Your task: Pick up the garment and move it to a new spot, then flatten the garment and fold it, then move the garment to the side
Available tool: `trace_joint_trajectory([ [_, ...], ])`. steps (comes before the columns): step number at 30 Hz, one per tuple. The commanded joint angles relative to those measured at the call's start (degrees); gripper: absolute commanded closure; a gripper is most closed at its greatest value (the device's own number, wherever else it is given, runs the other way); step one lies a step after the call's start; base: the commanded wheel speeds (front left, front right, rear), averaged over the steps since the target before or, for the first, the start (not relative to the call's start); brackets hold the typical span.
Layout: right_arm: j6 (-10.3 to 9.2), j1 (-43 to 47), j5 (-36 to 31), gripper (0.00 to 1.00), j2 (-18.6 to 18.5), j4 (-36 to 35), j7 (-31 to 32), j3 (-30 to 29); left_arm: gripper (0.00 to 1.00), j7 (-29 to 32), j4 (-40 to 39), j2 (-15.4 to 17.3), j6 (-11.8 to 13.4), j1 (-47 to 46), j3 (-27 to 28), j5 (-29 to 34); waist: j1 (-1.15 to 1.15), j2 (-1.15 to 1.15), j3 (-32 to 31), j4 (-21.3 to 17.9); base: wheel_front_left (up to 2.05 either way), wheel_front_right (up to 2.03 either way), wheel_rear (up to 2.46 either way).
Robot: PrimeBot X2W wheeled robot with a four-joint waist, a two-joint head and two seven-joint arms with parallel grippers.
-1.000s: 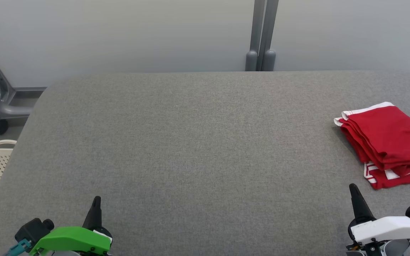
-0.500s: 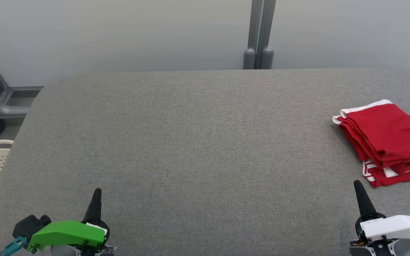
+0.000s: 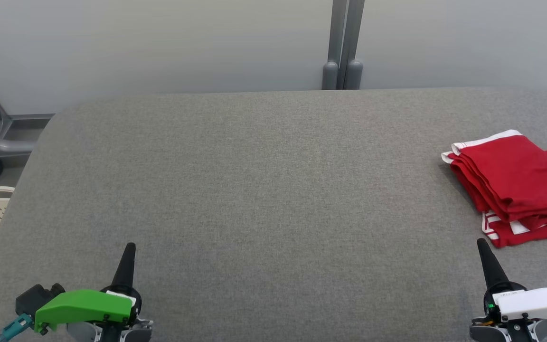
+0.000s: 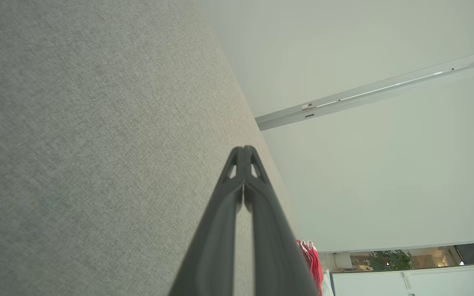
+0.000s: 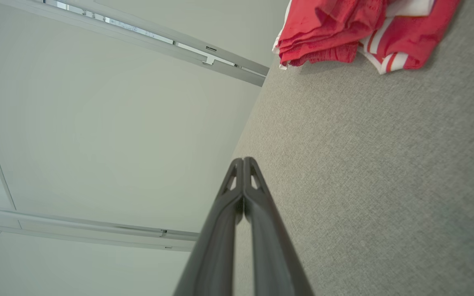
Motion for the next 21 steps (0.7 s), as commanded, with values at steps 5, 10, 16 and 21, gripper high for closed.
trace_joint_trajectory([
  [5, 0.02, 0.3, 3.2, 1.0, -0.4, -1.3, 0.5, -0.5, 1.0, 0.8, -0.7, -0.4, -1.1, -1.8, 1.1, -2.5, 0.0, 0.0, 0.2, -0.2, 0.0, 0.0, 0.0],
  [10, 0.02, 0.4, 5.5, 1.0, -0.4, -1.7, 0.8, -0.7, 1.0, 1.6, -0.9, -0.8, -1.7, -1.9, 1.8, -4.4, 0.0, 0.0, 0.3, -0.3, 0.0, 0.0, 0.0],
  [16, 0.02, 0.5, 8.2, 1.0, -0.4, -2.2, 1.3, -1.0, 1.0, 2.3, -1.0, -1.2, -2.2, -2.3, 2.6, -6.3, 0.0, 0.0, 0.5, -0.5, 0.0, 0.0, 0.0],
  [21, 0.02, 0.7, 10.4, 1.0, -0.4, -2.6, 1.6, -1.3, 1.0, 2.9, -1.2, -1.6, -2.6, -2.4, 3.2, -8.0, 0.0, 0.0, 0.7, -0.7, 0.0, 0.0, 0.0],
])
